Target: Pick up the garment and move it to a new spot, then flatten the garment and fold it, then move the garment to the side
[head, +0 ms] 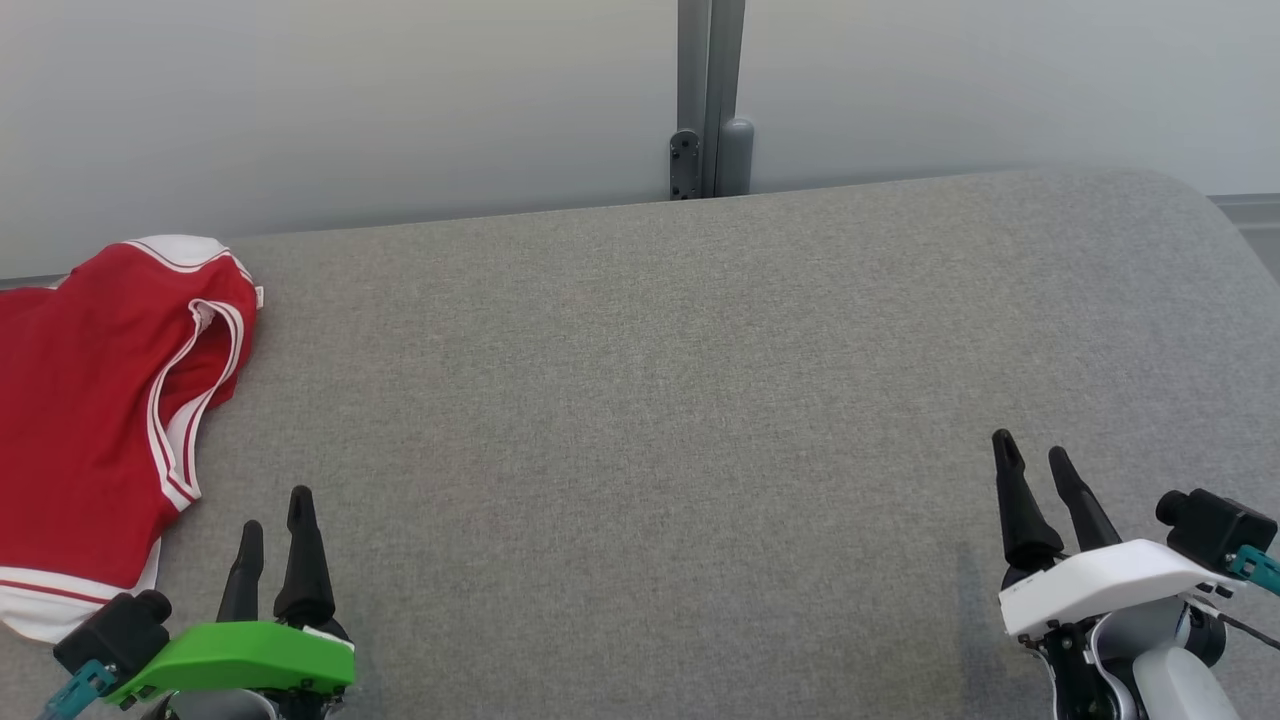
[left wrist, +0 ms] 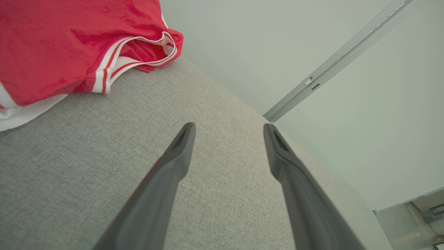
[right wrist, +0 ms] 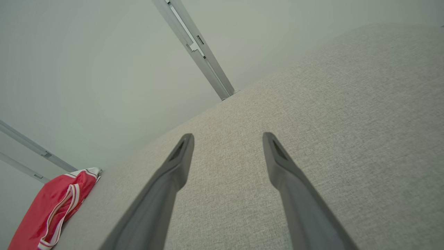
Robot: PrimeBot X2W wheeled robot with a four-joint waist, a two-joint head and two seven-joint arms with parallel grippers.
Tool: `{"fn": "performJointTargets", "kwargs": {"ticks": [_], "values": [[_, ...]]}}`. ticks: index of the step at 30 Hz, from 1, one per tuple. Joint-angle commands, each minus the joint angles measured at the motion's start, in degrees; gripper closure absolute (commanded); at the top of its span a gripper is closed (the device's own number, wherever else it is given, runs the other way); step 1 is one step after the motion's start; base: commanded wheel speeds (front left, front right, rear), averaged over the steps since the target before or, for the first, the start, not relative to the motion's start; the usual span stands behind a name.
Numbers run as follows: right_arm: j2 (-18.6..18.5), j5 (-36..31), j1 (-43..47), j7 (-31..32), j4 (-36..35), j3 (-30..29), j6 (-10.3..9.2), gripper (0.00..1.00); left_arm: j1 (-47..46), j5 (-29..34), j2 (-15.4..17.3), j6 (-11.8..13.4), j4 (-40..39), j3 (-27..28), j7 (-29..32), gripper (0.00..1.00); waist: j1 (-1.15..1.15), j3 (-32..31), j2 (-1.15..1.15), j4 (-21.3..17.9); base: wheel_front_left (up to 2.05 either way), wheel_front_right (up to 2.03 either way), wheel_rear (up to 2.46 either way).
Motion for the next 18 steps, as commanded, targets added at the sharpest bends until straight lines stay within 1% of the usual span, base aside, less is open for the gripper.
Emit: {"fn": "performJointTargets", "kwargs": {"ticks": [1, 18], "values": [[-0.32, -2.1, -0.42, -0.73, -0.45, 0.06, 0.02, 0.0, -0.04, 2.53, 0.54, -0.35, -0.61, 0.02, -0.68, 0.0, 0.0, -0.02, 0.0, -0.02, 0.0, 0.0, 0.0], [-1.24, -13.95, -1.13, -3.44, -0.37, 1.62, 0.02, 0.0, 0.42, 15.71, 1.92, -0.77, -0.14, -0.35, -3.43, 0.0, 0.0, 0.2, 0.0, -0.42, 0.0, 0.0, 0.0]]}}
